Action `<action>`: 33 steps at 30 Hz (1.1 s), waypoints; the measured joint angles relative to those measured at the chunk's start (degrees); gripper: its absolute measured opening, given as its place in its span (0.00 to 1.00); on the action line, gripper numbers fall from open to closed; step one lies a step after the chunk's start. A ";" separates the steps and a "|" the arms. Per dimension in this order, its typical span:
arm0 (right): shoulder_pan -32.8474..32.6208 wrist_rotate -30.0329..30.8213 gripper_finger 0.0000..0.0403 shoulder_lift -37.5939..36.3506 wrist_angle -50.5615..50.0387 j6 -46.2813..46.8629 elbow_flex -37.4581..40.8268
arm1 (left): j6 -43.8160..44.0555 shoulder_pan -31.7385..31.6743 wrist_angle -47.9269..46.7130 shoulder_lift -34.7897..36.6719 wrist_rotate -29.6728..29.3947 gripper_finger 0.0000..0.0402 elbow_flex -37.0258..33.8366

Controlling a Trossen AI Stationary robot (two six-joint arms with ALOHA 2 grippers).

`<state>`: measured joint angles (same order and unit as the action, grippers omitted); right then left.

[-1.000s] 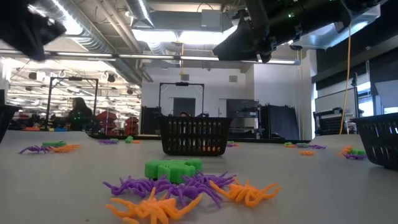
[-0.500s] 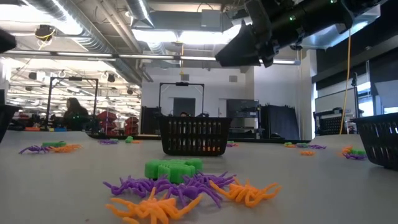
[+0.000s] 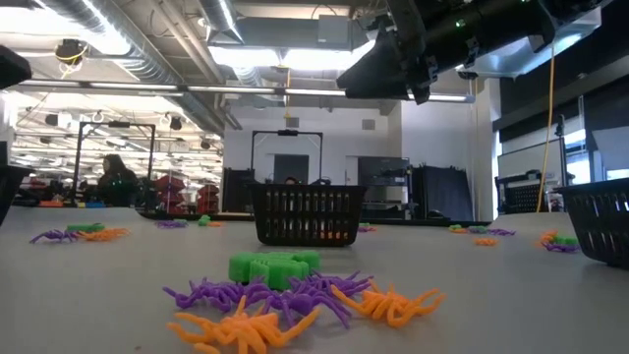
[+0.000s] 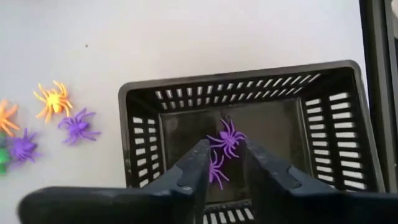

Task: Sort Halloween decoration
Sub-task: Put the green skeleton toy into the bottom right black bin

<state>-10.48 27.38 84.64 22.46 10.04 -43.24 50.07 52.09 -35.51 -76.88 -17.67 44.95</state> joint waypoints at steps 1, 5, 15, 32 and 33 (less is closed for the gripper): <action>0.01 0.00 0.42 -0.02 0.00 0.00 0.00 | -1.23 -0.21 0.00 0.31 -0.19 0.24 0.02; 0.00 0.00 0.41 0.00 0.07 0.00 0.00 | -4.38 -1.63 -0.51 2.78 -5.08 0.25 0.02; 0.00 0.00 0.41 0.00 0.45 -1.08 0.00 | -11.54 -10.32 -15.23 10.27 -17.34 0.26 -0.36; -0.02 -1.53 0.41 0.00 0.48 -1.38 0.00 | -21.83 -29.63 2.38 18.11 -0.14 0.27 -22.20; -0.02 -1.53 0.41 0.00 0.50 -1.38 0.00 | -22.33 -30.48 3.45 18.10 0.07 0.27 -22.66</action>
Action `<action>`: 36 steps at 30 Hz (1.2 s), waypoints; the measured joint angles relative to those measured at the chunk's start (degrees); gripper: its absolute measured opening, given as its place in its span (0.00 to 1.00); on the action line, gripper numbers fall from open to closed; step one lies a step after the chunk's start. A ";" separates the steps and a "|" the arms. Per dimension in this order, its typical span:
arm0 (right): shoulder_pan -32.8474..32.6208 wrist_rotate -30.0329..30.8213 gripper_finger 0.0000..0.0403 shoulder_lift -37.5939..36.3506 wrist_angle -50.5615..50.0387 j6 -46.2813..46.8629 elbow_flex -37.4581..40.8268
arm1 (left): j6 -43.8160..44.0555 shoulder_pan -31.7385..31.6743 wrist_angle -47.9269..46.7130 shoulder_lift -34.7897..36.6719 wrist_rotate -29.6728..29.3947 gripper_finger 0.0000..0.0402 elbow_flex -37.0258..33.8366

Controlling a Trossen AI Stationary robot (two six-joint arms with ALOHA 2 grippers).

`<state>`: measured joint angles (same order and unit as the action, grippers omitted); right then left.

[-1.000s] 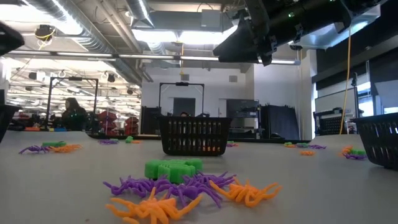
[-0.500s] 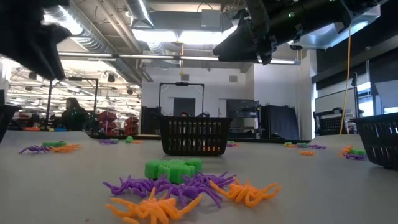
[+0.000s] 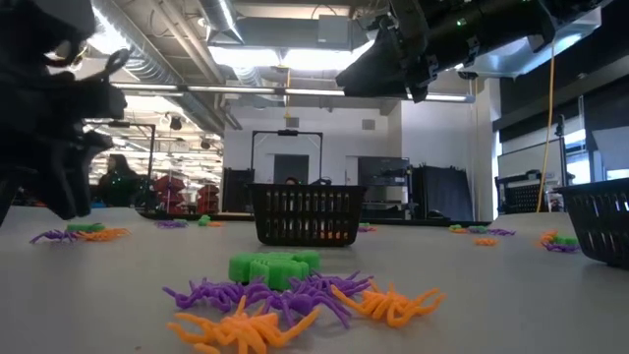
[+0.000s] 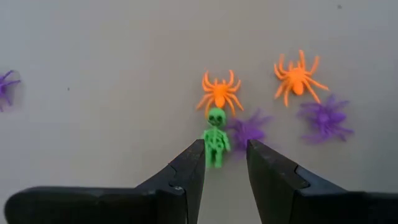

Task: Sort Halloween decoration
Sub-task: Put the green skeleton toy into the bottom right black bin

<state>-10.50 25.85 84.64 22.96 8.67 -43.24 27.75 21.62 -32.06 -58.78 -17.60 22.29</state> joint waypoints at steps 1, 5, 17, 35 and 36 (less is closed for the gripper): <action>0.00 0.00 0.41 -0.02 0.00 0.00 0.00 | -0.42 -0.85 0.80 -0.01 0.35 0.27 -0.34; 0.02 0.00 0.41 0.00 0.05 0.01 0.00 | -1.35 -4.29 1.29 -0.07 0.79 0.27 -0.71; 0.02 0.00 0.41 0.00 -0.54 0.04 0.00 | -1.40 -9.15 1.38 -0.09 5.98 0.27 -0.71; -0.02 0.00 0.41 0.00 -0.94 0.04 0.00 | 2.25 -9.08 -2.87 -0.46 8.24 0.27 1.55; -0.02 0.00 0.41 0.00 -0.96 0.02 0.00 | 2.76 -9.08 -2.85 -0.46 8.14 0.27 1.12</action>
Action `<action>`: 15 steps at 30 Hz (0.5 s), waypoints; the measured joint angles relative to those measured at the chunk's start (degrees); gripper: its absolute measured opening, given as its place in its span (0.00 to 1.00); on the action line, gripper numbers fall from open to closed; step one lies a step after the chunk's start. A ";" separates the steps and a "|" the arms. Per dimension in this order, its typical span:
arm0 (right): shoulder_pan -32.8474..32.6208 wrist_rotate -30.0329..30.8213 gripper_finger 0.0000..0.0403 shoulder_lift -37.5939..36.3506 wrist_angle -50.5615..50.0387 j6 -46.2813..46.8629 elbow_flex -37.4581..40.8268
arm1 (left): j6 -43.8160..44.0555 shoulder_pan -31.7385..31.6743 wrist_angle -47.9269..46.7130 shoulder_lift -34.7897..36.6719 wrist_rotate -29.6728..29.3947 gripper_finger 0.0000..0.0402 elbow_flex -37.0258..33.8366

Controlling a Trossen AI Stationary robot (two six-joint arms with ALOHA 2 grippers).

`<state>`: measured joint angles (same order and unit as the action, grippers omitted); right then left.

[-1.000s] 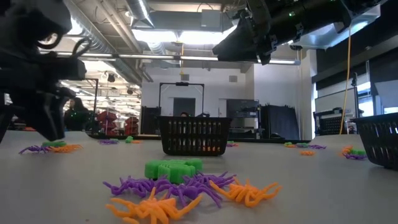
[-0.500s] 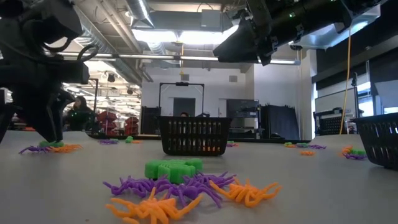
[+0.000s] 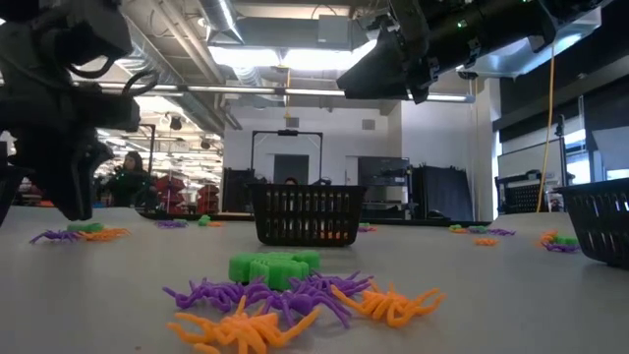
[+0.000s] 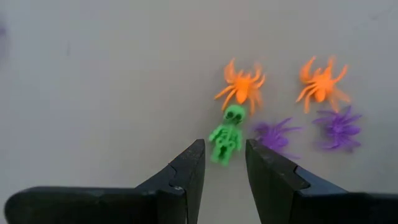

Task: Sort Halloween decoration
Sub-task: Put the green skeleton toy into the bottom right black bin

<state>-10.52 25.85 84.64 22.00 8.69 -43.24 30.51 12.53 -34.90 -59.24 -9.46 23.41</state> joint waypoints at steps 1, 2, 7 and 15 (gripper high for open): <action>0.00 0.00 0.41 -0.02 0.02 0.00 0.00 | 0.50 0.00 -0.01 0.00 -0.04 0.27 -0.58; 0.00 0.00 0.41 0.00 0.07 0.00 0.00 | 0.96 0.00 0.03 0.00 -0.05 0.27 -1.14; 0.00 0.00 0.41 0.00 0.16 0.01 0.00 | 2.24 0.02 4.38 0.13 -0.07 0.27 -4.28; 0.00 0.00 0.41 -0.01 0.55 0.02 0.00 | 2.14 0.04 7.74 0.07 -2.80 0.20 -5.43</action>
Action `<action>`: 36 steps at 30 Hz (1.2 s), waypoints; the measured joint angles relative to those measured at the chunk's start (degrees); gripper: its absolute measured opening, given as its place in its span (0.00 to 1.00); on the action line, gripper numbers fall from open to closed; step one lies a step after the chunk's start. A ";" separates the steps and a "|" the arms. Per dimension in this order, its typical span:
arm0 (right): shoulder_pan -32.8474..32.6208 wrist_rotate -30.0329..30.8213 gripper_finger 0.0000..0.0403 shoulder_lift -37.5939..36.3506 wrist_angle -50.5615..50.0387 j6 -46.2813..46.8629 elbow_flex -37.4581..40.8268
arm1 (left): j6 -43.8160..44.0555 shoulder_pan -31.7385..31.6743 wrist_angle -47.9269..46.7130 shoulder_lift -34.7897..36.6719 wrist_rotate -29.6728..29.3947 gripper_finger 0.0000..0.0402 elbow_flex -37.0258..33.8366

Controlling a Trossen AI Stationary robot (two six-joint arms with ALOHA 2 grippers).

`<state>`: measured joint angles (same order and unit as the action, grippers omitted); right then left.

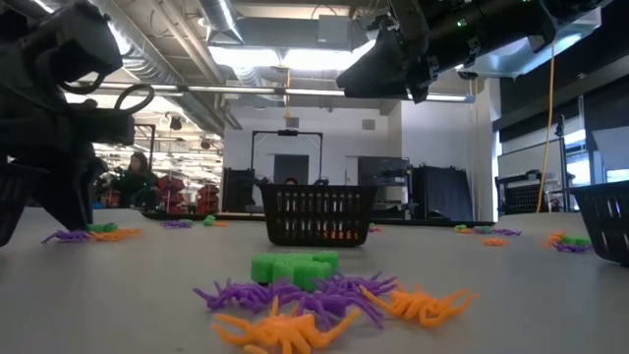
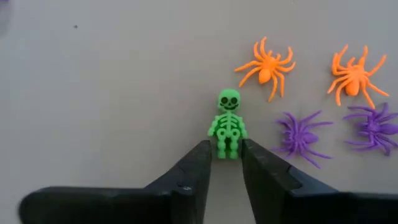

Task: Sort Halloween decoration
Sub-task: Put the green skeleton toy into the bottom right black bin

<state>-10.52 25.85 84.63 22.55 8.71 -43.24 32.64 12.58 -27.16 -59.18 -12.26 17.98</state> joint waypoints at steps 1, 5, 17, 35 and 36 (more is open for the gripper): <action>0.00 0.00 0.41 0.01 -0.02 0.00 0.00 | -0.02 0.00 0.13 -0.02 -0.17 0.17 -0.02; 0.00 0.00 0.41 0.01 -0.02 0.00 0.00 | -0.15 -0.02 0.30 -0.01 -0.64 0.04 -0.02; 0.00 0.00 0.41 0.01 -0.10 0.00 0.00 | -0.01 -0.04 0.30 -0.13 -8.10 0.00 0.51; 0.05 -1.49 0.41 0.05 4.14 10.72 0.00 | -24.44 10.63 15.22 -2.14 -37.57 0.00 15.64; 0.04 -1.49 0.41 0.45 5.37 10.98 0.00 | -26.63 11.35 18.03 -3.17 -38.89 0.00 15.86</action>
<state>-10.48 24.36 85.08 27.92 19.69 -43.25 6.02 23.93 -9.14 -62.35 -51.15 33.84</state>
